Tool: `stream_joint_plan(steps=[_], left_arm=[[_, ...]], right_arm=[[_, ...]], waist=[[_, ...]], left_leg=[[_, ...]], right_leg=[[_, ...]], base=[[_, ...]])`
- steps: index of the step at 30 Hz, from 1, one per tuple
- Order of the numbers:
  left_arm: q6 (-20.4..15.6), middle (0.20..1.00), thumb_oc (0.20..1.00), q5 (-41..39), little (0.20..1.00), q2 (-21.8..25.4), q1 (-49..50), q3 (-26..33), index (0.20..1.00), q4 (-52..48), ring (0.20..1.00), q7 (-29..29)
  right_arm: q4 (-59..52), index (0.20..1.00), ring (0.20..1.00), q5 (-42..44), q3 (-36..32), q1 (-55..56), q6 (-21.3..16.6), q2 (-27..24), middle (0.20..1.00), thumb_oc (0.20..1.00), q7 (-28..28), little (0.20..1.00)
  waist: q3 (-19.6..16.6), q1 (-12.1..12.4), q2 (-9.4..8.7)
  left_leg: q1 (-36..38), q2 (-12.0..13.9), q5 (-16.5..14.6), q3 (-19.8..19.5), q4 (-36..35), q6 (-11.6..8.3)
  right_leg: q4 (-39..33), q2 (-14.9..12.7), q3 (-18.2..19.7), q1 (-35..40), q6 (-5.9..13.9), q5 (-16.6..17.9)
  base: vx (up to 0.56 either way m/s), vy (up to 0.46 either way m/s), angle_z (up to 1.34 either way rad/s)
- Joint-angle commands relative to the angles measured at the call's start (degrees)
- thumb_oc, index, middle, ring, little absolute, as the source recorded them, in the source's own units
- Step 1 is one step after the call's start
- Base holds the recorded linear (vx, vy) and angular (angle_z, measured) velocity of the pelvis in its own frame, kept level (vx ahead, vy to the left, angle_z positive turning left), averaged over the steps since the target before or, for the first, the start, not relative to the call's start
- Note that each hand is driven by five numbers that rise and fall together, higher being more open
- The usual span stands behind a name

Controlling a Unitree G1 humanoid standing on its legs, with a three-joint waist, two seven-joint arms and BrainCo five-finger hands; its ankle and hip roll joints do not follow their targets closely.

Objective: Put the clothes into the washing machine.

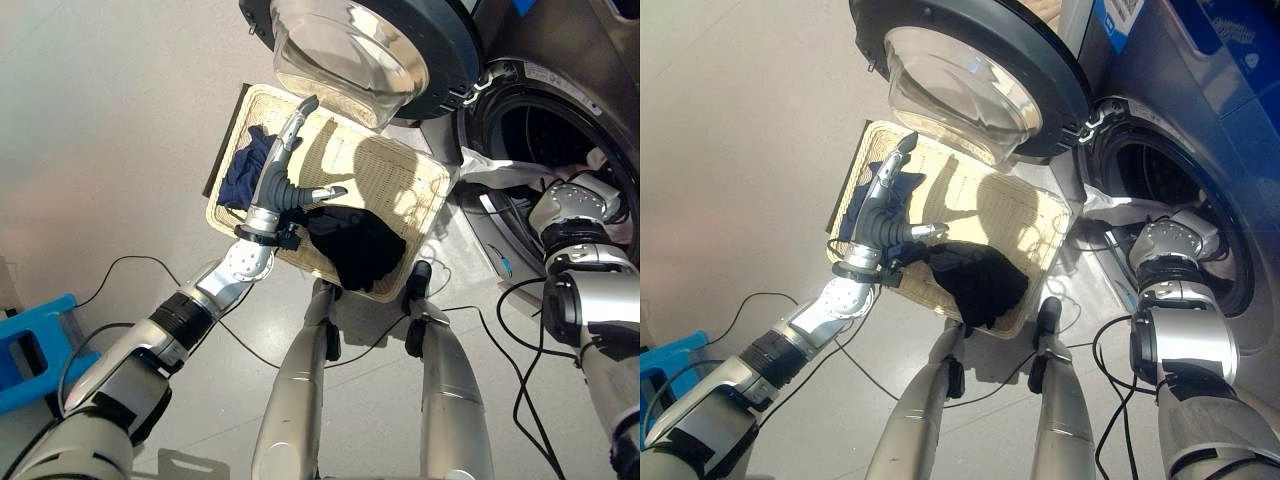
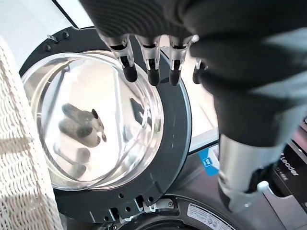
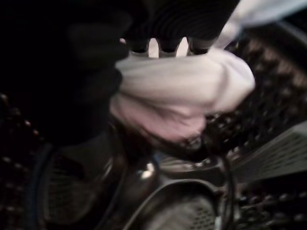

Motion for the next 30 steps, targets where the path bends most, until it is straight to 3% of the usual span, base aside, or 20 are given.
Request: stream_joint_plan(steps=[1, 5, 7, 8, 9, 11, 15, 18, 20, 21, 23, 25, 30], left_arm=[[-1.3, 1.000, 1.000, -1.2, 1.000, -3.9, -3.0, 1.1, 1.000, 0.9, 1.000, 0.7], [-0.5, 1.000, 1.000, -1.6, 1.000, -3.8, -3.5, 1.5, 1.000, 0.9, 1.000, -0.3], [-0.5, 1.000, 1.000, -1.6, 1.000, -3.7, -3.6, 1.6, 1.000, 0.8, 1.000, -0.3], [-0.3, 1.000, 1.000, -2.0, 1.000, -3.0, -3.0, 1.6, 1.000, 0.8, 1.000, -0.7], [-0.2, 1.000, 1.000, -1.9, 1.000, -2.9, -2.8, 1.7, 1.000, 0.8, 1.000, -0.9], [0.1, 1.000, 1.000, -1.8, 1.000, -2.7, -2.6, 1.9, 1.000, 0.8, 1.000, -1.1], [0.6, 1.000, 1.000, -0.8, 1.000, -2.9, -1.2, 2.0, 1.000, 2.3, 1.000, -1.1], [2.4, 1.000, 1.000, -0.2, 1.000, -3.4, -0.7, 2.1, 1.000, 3.6, 1.000, -0.1], [2.4, 1.000, 1.000, 0.0, 1.000, -3.4, -0.5, 2.1, 1.000, 3.8, 1.000, 0.0], [2.3, 1.000, 1.000, 1.0, 1.000, -3.9, 0.2, 1.8, 1.000, 5.1, 1.000, 0.3], [2.2, 1.000, 1.000, 1.2, 1.000, -4.0, 0.3, 1.7, 1.000, 5.3, 1.000, 0.3], [1.0, 1.000, 1.000, 2.3, 1.000, -5.8, 0.6, 1.5, 1.000, 6.6, 1.000, 0.9], [0.5, 1.000, 1.000, 4.0, 1.000, -7.2, 1.0, 1.4, 1.000, 6.6, 1.000, 1.9]], right_arm=[[-0.7, 1.000, 1.000, -17.8, 5.7, 1.0, 6.3, -3.8, 1.000, 1.000, -5.6, 1.000], [1.0, 1.000, 1.000, -28.3, 9.3, 1.0, 17.7, -4.4, 1.000, 1.000, -7.4, 1.000], [1.4, 1.000, 1.000, -30.7, 9.6, 0.9, 19.2, -4.6, 1.000, 1.000, -7.6, 1.000], [2.1, 1.000, 1.000, -44.0, 12.9, 1.8, 29.1, -5.9, 1.000, 1.000, -12.3, 1.000], [2.4, 1.000, 1.000, -45.6, 14.1, 1.8, 30.7, -6.4, 1.000, 1.000, -12.9, 1.000], [2.8, 1.000, 1.000, -47.9, 14.9, 1.7, 31.4, -7.0, 1.000, 1.000, -13.1, 1.000], [2.6, 1.000, 1.000, -58.8, 17.7, 1.6, 37.0, -6.9, 1.000, 1.000, -12.9, 1.000], [2.1, 1.000, 1.000, -68.7, 21.3, 1.8, 42.3, -6.6, 1.000, 1.000, -18.4, 1.000], [2.1, 1.000, 1.000, -68.9, 21.6, 2.1, 42.3, -6.5, 1.000, 1.000, -19.2, 1.000], [2.2, 1.000, 1.000, -71.1, 21.3, 3.4, 43.6, -5.5, 1.000, 1.000, -23.6, 1.000], [2.2, 1.000, 1.000, -71.4, 21.1, 3.7, 43.5, -5.2, 1.000, 1.000, -24.2, 1.000], [3.1, 1.000, 1.000, -72.1, 20.2, 5.2, 45.8, -2.1, 1.000, 1.000, -28.2, 1.000], [3.7, 1.000, 1.000, -68.7, 18.9, 6.2, 45.5, -0.2, 1.000, 1.000, -32.5, 1.000]], waist=[[-1.1, -1.5, 1.73], [-1.1, -1.3, 1.35], [-1.1, -1.3, 1.33], [-1.1, -1.3, 0.78], [-1.1, -1.2, 0.63], [-1.1, -1.1, 0.41], [-1.1, -0.9, -0.08], [-1.1, -0.9, -0.27], [-1.1, -0.9, -0.27], [-1.1, -0.9, -0.24], [-1.1, -0.9, -0.21], [-1.1, -0.8, 0.64], [-1.1, -0.6, 1.52]], left_leg=[[1.0, -3.8, -9.6, 2.0, 5.8, -1.67], [1.0, -3.6, -9.6, 2.1, 5.9, -1.70], [0.7, -3.6, -9.2, 2.1, 5.8, -1.64], [1.0, -3.5, -9.6, 2.3, 5.9, -1.61], [1.0, -3.3, -9.6, 2.3, 5.9, -1.55], [0.6, -3.3, -9.3, 2.3, 5.8, -1.40], [0.8, -3.1, -9.8, 2.0, 6.2, -1.50], [0.7, -2.9, -9.8, 2.3, 6.4, -1.34], [0.7, -2.8, -9.9, 2.3, 6.4, -1.32], [0.7, -2.8, -10.0, 2.4, 6.5, -1.24], [0.8, -2.7, -10.1, 2.4, 6.5, -1.22], [1.0, -3.1, -10.1, 2.5, 6.4, -1.09], [1.3, -3.3, -10.3, 2.6, 6.3, -1.12]], right_leg=[[-3.2, -0.8, -3.6, 1.8, 6.73, 3.5], [-3.3, -0.8, -3.8, 1.9, 6.66, 3.6], [-3.5, -0.8, -3.9, 1.6, 6.54, 4.0], [-3.6, -0.8, -4.1, 2.1, 6.63, 3.8], [-3.5, -0.7, -4.1, 2.0, 6.63, 3.9], [-3.7, -0.7, -4.4, 1.8, 6.54, 4.2], [-3.4, -0.6, -4.7, 2.3, 6.73, 3.7], [-3.1, -0.6, -4.8, 2.0, 6.72, 3.6], [-3.0, -0.6, -4.7, 2.0, 6.74, 3.7], [-2.9, -0.5, -4.7, 1.9, 6.84, 3.6], [-2.9, -0.5, -4.6, 2.0, 6.86, 3.6], [-3.1, -0.5, -4.5, 2.1, 6.82, 3.4], [-3.3, -0.7, -4.5, 2.4, 6.67, 3.0]], base=[[0.00, 0.000, 0.00], [0.00, 0.000, 0.00], [0.00, -0.007, -0.02], [0.00, -0.016, -0.05], [0.00, 0.000, 0.00], [0.00, -0.016, 0.00], [0.00, -0.008, 0.00], [0.00, 0.000, 0.00], [0.01, 0.003, 0.04], [0.01, 0.001, 0.04], [0.00, 0.000, 0.00], [0.00, 0.042, 0.00], [0.00, 0.033, 0.00]])
